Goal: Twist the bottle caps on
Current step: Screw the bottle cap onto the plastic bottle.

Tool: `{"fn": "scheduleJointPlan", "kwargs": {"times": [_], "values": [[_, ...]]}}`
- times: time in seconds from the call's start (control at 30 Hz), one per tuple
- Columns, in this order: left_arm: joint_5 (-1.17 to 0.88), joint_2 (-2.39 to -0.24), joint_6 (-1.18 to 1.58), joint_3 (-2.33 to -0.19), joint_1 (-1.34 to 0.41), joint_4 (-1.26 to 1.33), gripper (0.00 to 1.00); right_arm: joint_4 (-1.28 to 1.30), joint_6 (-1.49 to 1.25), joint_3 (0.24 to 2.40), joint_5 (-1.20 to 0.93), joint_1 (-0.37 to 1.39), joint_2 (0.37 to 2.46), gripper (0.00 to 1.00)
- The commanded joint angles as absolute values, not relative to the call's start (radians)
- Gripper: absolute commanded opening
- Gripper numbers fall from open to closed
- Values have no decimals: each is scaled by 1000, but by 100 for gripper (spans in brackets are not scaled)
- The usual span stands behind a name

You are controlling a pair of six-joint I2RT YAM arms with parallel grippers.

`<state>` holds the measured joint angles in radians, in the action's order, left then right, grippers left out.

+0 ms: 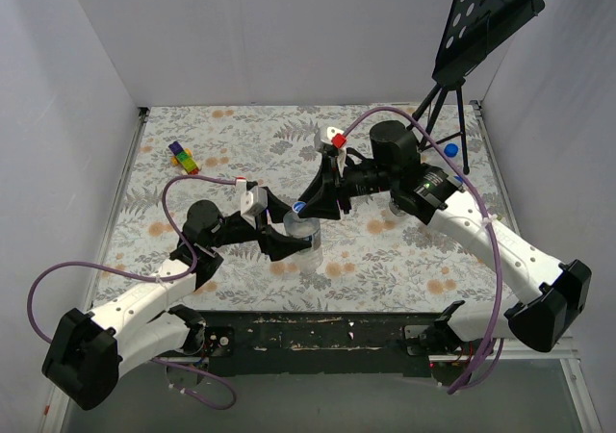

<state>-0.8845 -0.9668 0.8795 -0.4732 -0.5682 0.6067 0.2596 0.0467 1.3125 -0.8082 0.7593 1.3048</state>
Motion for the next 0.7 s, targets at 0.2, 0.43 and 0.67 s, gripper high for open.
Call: {"fn": "scheduleJointPlan", "kwargs": {"times": [0.2, 0.43, 0.67], "values": [[-913, -950, 876, -523, -563, 582, 0, 372, 115, 1399, -850, 759, 1347, 19], [-960, -966, 851, -560, -561, 500, 0, 544, 228, 1509, -838, 761, 1396, 13], [-983, -995, 821, -589, -561, 431, 0, 699, 301, 1595, -812, 761, 1439, 13]]}}
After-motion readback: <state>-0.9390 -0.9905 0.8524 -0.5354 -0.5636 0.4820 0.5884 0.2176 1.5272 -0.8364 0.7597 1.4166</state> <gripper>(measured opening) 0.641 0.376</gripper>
